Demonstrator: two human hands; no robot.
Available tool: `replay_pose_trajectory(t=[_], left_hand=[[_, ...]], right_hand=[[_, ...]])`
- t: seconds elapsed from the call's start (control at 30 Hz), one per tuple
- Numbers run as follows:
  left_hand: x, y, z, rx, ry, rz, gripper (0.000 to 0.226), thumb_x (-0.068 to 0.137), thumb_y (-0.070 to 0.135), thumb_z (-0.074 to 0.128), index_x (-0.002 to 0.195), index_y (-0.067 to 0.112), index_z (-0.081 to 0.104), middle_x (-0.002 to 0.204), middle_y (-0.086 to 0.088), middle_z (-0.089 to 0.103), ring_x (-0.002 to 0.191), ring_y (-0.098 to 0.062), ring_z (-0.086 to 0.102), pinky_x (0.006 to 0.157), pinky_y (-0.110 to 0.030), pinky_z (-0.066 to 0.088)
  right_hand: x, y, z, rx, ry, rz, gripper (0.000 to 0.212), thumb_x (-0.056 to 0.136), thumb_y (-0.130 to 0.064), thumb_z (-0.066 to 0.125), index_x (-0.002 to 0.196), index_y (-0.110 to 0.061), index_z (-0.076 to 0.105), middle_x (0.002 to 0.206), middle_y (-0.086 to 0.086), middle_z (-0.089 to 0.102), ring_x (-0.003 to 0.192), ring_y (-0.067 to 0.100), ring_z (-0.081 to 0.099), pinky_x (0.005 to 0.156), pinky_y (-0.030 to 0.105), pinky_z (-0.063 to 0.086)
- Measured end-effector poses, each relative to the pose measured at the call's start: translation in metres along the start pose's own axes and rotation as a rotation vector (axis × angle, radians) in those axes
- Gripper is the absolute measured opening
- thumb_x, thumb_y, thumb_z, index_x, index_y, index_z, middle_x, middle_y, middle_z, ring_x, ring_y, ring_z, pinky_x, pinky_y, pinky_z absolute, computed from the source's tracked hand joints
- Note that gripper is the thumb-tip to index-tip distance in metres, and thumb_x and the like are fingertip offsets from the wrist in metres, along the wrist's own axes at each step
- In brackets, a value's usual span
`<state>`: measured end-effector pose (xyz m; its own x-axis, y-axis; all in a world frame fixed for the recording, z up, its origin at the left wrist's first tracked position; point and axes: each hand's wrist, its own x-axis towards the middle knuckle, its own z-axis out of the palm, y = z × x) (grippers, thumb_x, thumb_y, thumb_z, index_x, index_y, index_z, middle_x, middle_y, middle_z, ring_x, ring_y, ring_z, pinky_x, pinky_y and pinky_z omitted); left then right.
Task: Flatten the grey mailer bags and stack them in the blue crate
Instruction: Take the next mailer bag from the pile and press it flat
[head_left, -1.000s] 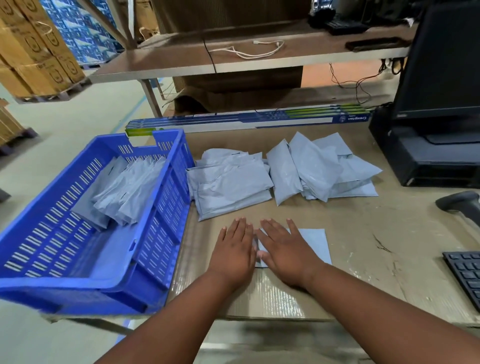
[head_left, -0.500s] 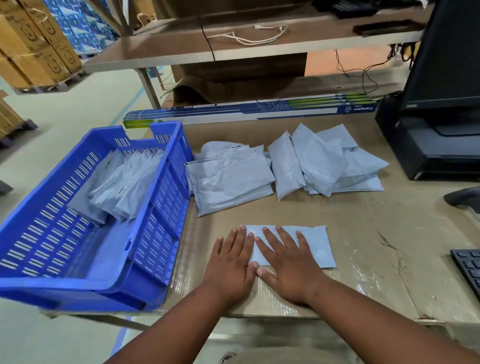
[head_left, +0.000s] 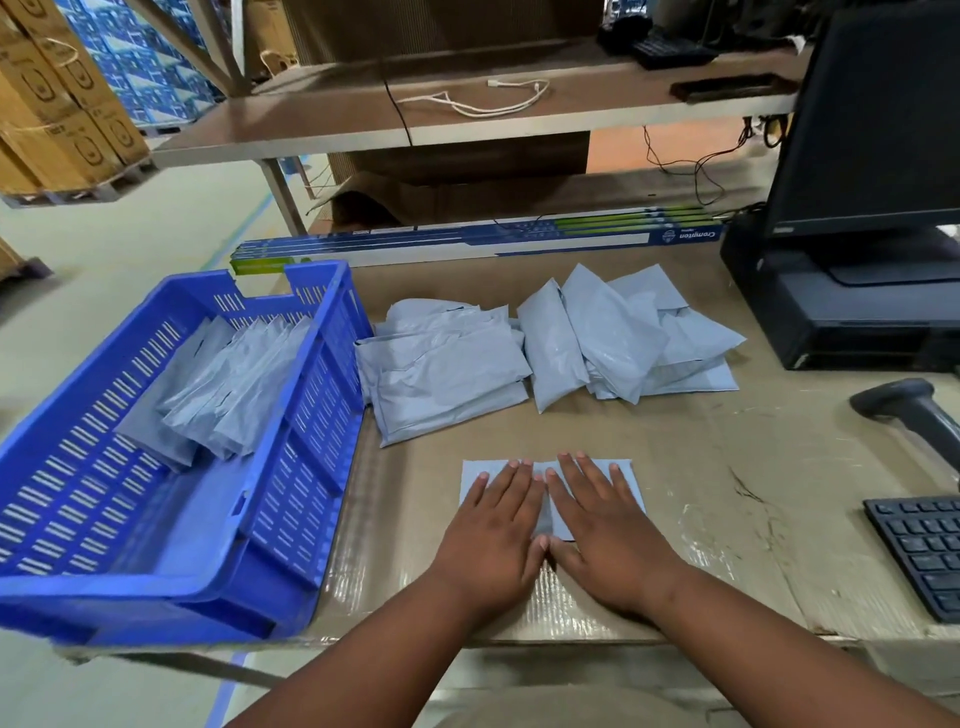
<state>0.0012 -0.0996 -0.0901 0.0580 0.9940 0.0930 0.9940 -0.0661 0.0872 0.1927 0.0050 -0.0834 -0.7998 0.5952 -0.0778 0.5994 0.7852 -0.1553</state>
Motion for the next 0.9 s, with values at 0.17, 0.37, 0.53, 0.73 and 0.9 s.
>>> replay_pose_trajectory(t=[0.17,0.37,0.53,0.73,0.9], left_hand=[[0.006,0.006,0.018,-0.033,-0.004,0.025,0.073,0.111,0.053,0.03,0.169,0.013,0.015,0.177,-0.007,0.005,0.164,-0.02,-0.002,0.132,-0.05,0.011],[0.007,0.003,0.026,-0.04,0.035,0.023,0.072,0.111,0.055,0.033,0.168,0.014,0.021,0.176,-0.007,0.015,0.164,-0.02,0.006,0.131,-0.049,0.015],[0.007,0.004,0.025,-0.03,0.024,0.027,0.072,0.111,0.056,0.031,0.168,0.014,0.021,0.176,-0.008,0.017,0.164,-0.021,0.008,0.132,-0.048,0.014],[0.015,0.004,0.007,-0.123,0.034,0.016,0.07,0.109,0.048,0.033,0.167,0.01,0.026,0.174,-0.01,0.021,0.163,-0.024,0.014,0.132,-0.049,0.014],[0.041,0.002,0.001,-0.221,0.022,0.023,0.067,0.103,0.037,0.033,0.165,0.012,0.031,0.172,-0.009,0.03,0.16,-0.027,0.025,0.13,-0.049,0.021]], right_hand=[[-0.007,0.021,0.011,-0.002,0.002,0.007,0.088,0.098,-0.08,-0.002,0.169,-0.029,-0.005,0.176,0.004,-0.015,0.162,0.022,-0.015,0.129,0.045,-0.005],[-0.005,0.021,0.013,-0.019,-0.008,0.014,0.086,0.101,-0.079,0.006,0.17,-0.028,0.004,0.177,0.007,-0.005,0.163,0.024,-0.008,0.129,0.05,-0.001],[-0.006,0.02,0.011,-0.033,-0.046,0.035,0.087,0.098,-0.082,0.002,0.17,-0.031,-0.002,0.177,0.004,-0.009,0.163,0.022,-0.013,0.128,0.058,-0.004],[-0.002,0.017,-0.006,0.047,-0.004,0.079,0.08,0.102,-0.071,0.019,0.17,-0.031,0.002,0.177,-0.001,-0.011,0.163,0.017,-0.013,0.129,0.053,-0.011],[0.026,-0.005,-0.017,0.154,0.101,-0.014,0.07,0.105,-0.025,0.038,0.17,-0.017,0.014,0.177,0.003,0.002,0.163,0.018,0.005,0.129,0.034,-0.01]])
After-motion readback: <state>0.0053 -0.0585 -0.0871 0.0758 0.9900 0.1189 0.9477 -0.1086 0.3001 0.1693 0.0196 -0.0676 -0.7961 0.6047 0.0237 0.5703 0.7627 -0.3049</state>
